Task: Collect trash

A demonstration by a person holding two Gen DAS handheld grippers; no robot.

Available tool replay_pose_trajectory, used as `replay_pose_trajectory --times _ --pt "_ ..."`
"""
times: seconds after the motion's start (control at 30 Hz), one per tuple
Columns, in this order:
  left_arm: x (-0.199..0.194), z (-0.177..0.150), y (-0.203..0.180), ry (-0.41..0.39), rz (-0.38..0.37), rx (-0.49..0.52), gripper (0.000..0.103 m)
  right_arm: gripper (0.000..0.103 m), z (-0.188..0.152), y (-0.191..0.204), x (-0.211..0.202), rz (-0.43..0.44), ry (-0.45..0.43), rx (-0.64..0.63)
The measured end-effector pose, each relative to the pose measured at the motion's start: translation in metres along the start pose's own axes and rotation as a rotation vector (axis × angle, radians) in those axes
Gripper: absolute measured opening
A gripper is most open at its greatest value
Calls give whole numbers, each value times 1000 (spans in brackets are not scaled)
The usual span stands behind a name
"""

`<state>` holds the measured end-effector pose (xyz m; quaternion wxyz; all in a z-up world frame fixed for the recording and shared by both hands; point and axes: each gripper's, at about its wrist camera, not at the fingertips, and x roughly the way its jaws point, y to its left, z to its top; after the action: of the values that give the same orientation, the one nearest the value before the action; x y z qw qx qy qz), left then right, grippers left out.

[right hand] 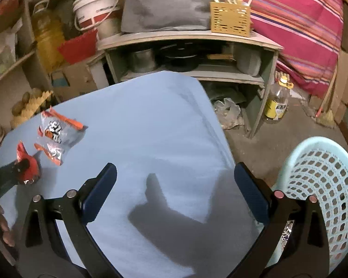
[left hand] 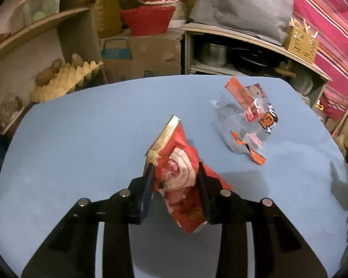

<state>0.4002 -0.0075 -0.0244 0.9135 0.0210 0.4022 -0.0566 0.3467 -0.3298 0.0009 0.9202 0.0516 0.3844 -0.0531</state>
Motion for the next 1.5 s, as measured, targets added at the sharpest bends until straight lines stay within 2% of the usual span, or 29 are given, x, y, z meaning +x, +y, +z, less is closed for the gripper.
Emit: replay_pose_trajectory --times 0.2,0.37,0.47,0.63,0.73,0.87,0.93,1.0,1.07,1.1,1.17,1.2,1.3,1.47,1.5 --pt "-14 -4 13 -44 28 58 22 99 -5 44 5 49 -6 -53" --pt "-33 3 61 -92 50 -15 22 99 -1 101 4 93 -32 -136" --pt "-41 5 85 -121 89 -39 22 98 10 135 10 127 -30 -158" --pt "-49 8 130 -146 134 -115 22 98 26 182 31 93 -33 -235" --pt "-53 10 146 -158 136 -135 22 98 32 196 48 49 -11 -260" --pt "-58 12 158 -176 146 -147 22 98 37 205 72 63 40 -247" --pt "-59 14 164 -175 131 -174 22 89 39 208 80 59 54 -259" --pt "-60 16 167 -176 117 -196 22 67 38 210 85 75 79 -261" --pt "-63 17 166 -183 104 -208 22 61 37 209 86 98 84 -256" --pt "-64 17 165 -186 102 -207 22 55 37 208 84 100 75 -258" --pt "-66 17 162 -190 97 -203 22 32 37 207 81 102 70 -274" --pt "-67 17 160 -191 93 -201 22 31 37 205 79 104 69 -275" --pt "-68 17 154 -191 89 -193 22 19 37 199 73 110 62 -280" --pt "-70 14 149 -188 82 -188 22 18 31 187 62 109 64 -287" --pt "-70 14 148 -188 83 -184 22 14 29 185 59 106 57 -293"
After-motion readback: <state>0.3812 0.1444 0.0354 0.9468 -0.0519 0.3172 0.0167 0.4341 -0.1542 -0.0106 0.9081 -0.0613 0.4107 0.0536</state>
